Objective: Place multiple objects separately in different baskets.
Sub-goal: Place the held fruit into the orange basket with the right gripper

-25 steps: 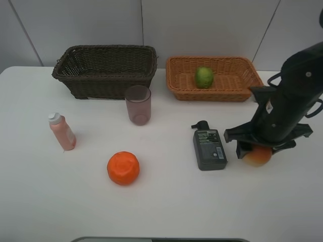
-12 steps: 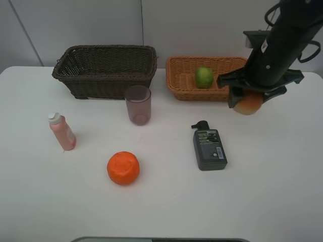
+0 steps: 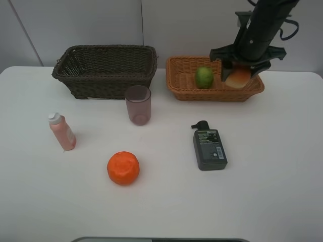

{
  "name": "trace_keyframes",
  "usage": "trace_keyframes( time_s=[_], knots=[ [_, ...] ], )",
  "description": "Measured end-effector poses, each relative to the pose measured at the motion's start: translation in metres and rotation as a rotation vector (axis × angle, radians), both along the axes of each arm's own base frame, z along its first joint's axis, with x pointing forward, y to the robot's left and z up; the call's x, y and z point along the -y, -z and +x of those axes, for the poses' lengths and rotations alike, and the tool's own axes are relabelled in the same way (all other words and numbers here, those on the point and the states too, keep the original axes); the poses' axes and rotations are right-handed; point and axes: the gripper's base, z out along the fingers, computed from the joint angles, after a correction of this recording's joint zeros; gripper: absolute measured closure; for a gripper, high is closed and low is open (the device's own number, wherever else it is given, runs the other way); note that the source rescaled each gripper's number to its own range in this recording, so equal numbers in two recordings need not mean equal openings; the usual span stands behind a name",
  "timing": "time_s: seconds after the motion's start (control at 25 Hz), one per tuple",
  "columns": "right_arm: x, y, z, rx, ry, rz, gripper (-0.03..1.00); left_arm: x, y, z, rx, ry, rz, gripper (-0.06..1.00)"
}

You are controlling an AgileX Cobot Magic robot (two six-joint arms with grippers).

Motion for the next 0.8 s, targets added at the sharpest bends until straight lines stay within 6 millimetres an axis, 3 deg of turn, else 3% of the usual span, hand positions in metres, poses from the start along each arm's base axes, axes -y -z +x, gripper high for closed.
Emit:
trace_keyframes(
  time_s=[0.32,0.56,0.8],
  knots=[
    [0.017,0.02,0.046,0.1,0.049,0.036,0.88,0.0,0.0,0.0,0.0,0.0,0.0,0.03],
    [0.029,0.034,0.062,0.184,0.063,0.064,0.88,0.0,0.0,0.0,0.0,0.0,0.0,0.03],
    [0.028,0.058,0.071,0.183,0.048,0.057,0.88,0.0,0.0,0.0,0.0,0.0,0.0,0.03]
  ],
)
